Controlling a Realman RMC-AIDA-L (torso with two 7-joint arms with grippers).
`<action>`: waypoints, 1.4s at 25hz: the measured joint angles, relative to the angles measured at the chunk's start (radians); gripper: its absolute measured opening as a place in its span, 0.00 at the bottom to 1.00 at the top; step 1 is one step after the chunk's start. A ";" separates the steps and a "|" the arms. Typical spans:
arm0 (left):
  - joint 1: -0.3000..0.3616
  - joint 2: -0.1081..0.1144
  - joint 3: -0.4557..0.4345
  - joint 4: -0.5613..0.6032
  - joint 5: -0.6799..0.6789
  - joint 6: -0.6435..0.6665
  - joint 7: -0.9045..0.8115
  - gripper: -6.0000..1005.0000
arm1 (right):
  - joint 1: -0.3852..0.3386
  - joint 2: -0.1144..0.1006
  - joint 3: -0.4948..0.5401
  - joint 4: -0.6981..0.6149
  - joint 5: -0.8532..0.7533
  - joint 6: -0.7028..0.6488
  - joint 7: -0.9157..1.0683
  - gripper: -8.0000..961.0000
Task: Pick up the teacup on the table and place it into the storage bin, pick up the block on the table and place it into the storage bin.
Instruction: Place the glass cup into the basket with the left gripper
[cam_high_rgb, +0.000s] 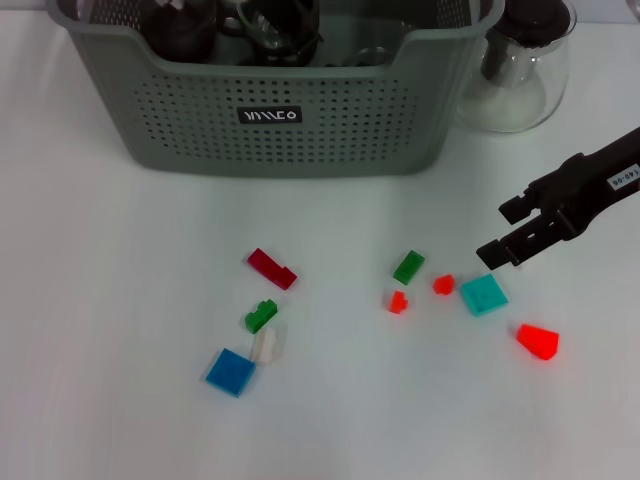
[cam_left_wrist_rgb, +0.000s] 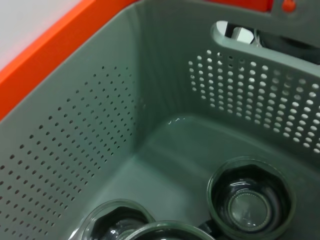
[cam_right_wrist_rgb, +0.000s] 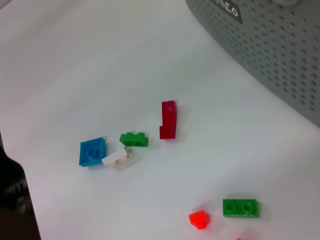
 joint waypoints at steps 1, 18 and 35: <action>0.000 0.000 0.004 -0.009 0.000 -0.011 -0.002 0.06 | 0.000 0.000 0.000 0.000 0.000 0.000 0.000 0.95; 0.001 -0.004 0.037 -0.057 0.003 -0.103 -0.004 0.06 | -0.002 0.001 -0.002 0.012 -0.001 0.003 -0.005 0.95; 0.008 -0.003 0.056 -0.049 0.003 -0.103 0.001 0.18 | -0.002 0.001 -0.002 0.012 -0.003 0.005 -0.006 0.95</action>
